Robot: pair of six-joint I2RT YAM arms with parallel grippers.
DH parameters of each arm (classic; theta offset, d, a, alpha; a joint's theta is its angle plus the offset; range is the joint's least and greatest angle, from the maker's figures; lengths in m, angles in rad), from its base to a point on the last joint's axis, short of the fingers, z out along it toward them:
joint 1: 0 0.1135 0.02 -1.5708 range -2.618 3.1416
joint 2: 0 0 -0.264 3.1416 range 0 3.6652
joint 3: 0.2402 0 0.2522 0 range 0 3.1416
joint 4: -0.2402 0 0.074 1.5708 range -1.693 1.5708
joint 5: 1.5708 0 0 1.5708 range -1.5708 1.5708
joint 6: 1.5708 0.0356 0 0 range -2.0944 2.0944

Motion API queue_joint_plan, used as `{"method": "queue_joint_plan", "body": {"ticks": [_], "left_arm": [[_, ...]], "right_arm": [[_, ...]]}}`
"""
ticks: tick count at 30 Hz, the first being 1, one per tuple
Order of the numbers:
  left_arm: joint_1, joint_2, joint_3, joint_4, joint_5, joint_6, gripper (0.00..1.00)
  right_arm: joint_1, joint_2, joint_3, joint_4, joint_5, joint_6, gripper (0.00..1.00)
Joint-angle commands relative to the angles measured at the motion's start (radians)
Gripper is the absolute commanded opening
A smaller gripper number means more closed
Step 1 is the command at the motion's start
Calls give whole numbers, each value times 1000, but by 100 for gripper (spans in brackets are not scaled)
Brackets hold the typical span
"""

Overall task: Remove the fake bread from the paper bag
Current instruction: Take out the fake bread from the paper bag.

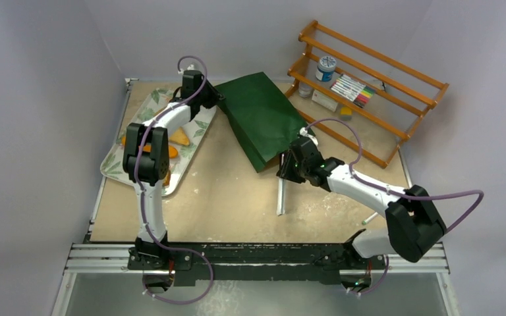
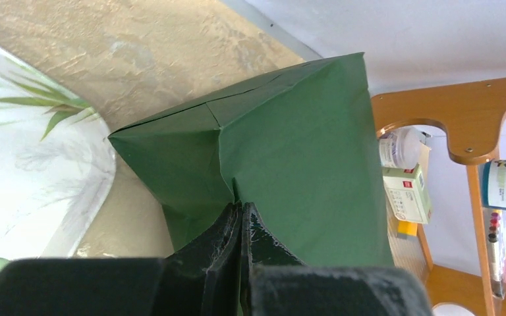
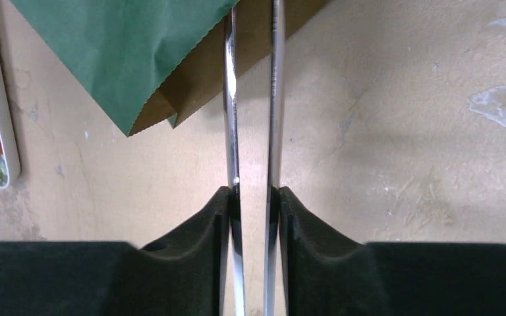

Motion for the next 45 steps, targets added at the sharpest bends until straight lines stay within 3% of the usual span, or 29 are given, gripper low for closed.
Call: {"method": "queue_joint_plan", "body": {"ticks": [1,15,45], "left_arm": [[13,-79,-56,154,42,-39,0],[13,-92,-153,320,59,-134,0],[-38,-67,-176,398,76,-190,0]], "right_arm": [[-4,-70,-4,-55,13,-26,35],[-4,17,26,-85,13,-84,42],[126,203,166,-172,72,7,54]]}}
